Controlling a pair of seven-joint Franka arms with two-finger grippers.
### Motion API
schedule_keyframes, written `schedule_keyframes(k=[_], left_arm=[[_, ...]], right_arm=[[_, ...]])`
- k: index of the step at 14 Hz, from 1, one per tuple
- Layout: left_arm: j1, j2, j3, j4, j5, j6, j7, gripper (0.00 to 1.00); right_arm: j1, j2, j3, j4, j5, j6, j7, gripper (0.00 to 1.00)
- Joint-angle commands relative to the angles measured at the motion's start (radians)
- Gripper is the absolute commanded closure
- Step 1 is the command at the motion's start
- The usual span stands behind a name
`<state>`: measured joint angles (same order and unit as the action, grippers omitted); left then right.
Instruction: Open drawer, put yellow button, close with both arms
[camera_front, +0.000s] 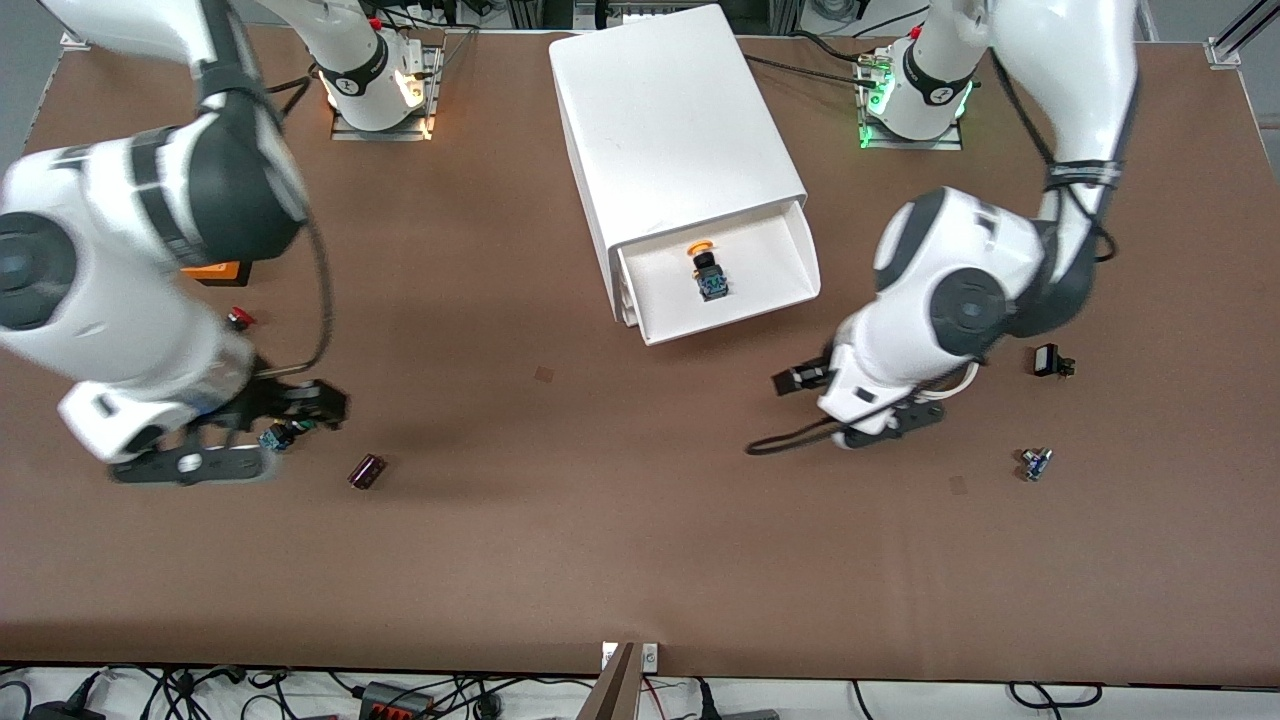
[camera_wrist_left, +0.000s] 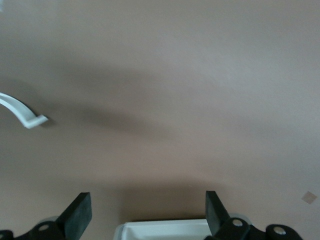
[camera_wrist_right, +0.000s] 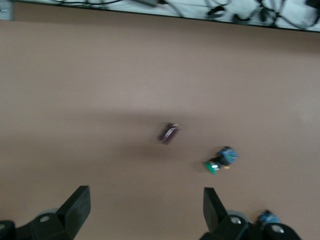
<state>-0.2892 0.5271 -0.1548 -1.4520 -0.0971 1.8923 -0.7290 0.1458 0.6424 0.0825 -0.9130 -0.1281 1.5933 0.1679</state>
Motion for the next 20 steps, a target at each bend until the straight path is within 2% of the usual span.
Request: schedule_keyframes(k=[1,3,5,7,11,13,18,20], left_arm=[[-0.057,-0.016,0.004,-0.045,0.002,0.028,-0.052,0.0],[-0.094,-0.025,0.003,-0.074,0.002,0.028,-0.098,0.0],[-0.133,-0.03,0.003,-0.096,0.002,0.03,-0.105,0.0],[-0.134,-0.051,-0.015,-0.129,-0.001,0.028,-0.106,0.0],[-0.124,-0.101,-0.083,-0.22,-0.013,0.019,-0.106,0.0],[-0.117,-0.125,-0.112,-0.266,-0.053,0.019,-0.107,0.0],[-0.116,-0.153,-0.141,-0.295,-0.058,-0.03,-0.106,0.0],[-0.125,-0.153,-0.141,-0.301,-0.058,-0.036,-0.106,0.0]], right_arm=[[-0.078,-0.047,0.026,-0.02,0.001,-0.044,-0.03,0.0],[-0.116,-0.076,0.022,-0.02,0.011,-0.073,-0.03,0.0],[-0.173,-0.125,0.022,-0.026,0.076,-0.108,-0.031,0.0],[-0.221,-0.165,0.022,-0.05,0.082,-0.141,-0.044,0.0],[-0.255,-0.358,0.022,-0.275,0.084,-0.115,-0.1,0.0],[-0.25,-0.433,0.016,-0.345,0.084,-0.105,-0.1,0.0],[-0.273,-0.461,0.008,-0.385,0.079,-0.115,-0.149,0.0],[-0.27,-0.522,0.01,-0.479,0.079,-0.066,-0.149,0.0]])
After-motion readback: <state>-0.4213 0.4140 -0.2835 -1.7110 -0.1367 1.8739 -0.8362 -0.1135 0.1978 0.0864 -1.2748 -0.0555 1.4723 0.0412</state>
